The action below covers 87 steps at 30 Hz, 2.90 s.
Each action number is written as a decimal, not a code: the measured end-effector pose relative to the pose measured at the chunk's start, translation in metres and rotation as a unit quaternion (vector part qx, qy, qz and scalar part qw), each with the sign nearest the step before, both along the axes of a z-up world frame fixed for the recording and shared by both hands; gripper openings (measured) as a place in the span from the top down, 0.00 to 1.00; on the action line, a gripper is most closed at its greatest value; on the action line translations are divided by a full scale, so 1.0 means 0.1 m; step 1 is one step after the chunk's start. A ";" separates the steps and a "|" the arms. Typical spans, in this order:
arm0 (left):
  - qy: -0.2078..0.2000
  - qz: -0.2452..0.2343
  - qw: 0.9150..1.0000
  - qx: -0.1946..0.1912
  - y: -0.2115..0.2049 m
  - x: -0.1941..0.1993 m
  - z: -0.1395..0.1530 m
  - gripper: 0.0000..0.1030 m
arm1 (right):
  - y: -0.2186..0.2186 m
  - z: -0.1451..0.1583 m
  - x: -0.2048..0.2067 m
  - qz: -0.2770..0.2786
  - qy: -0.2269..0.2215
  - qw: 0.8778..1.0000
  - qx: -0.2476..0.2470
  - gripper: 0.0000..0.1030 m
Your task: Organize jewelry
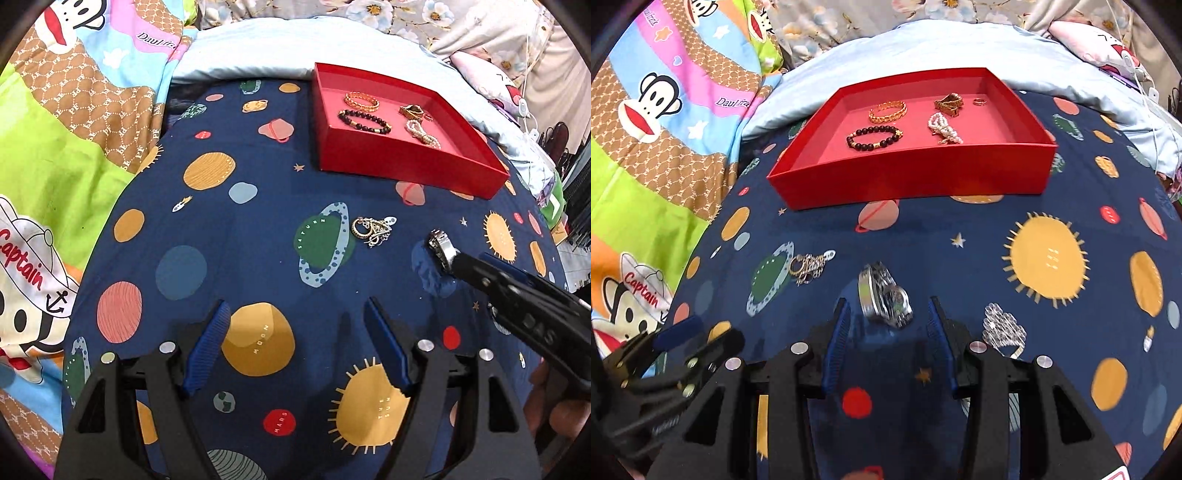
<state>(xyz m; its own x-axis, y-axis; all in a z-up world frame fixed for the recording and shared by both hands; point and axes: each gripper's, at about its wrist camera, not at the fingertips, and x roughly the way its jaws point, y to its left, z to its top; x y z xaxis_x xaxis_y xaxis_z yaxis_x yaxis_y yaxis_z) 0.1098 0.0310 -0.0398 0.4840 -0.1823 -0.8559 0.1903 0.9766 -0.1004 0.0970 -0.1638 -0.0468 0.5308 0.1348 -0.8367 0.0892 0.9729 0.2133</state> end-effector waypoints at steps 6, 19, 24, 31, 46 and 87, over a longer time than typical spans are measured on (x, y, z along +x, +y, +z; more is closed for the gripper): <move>0.003 0.004 1.000 -0.006 0.03 0.02 0.00 0.30 | 0.04 -0.10 0.10 0.005 0.008 1.000 -0.011 0.60; 0.007 0.000 1.000 -0.013 0.01 0.02 -0.02 0.30 | -0.04 0.00 -0.36 0.010 0.005 1.000 0.001 0.90; 0.012 -0.003 1.000 -0.018 -0.02 0.01 -0.05 0.30 | -0.09 0.03 -0.73 0.008 0.018 1.000 0.013 0.90; 0.009 -0.025 0.999 -0.021 -0.19 -0.03 -0.02 0.30 | -0.21 0.09 -1.10 -0.017 0.019 1.000 0.018 0.90; 0.010 -0.109 0.994 -0.027 -0.99 -0.26 0.01 0.31 | -0.61 0.42 -1.30 -0.099 0.014 0.995 -0.009 0.90; -0.006 -0.154 0.988 -0.016 -1.18 -0.60 0.33 1.00 | -0.65 0.51 -1.36 -0.106 -0.006 0.994 -0.019 0.90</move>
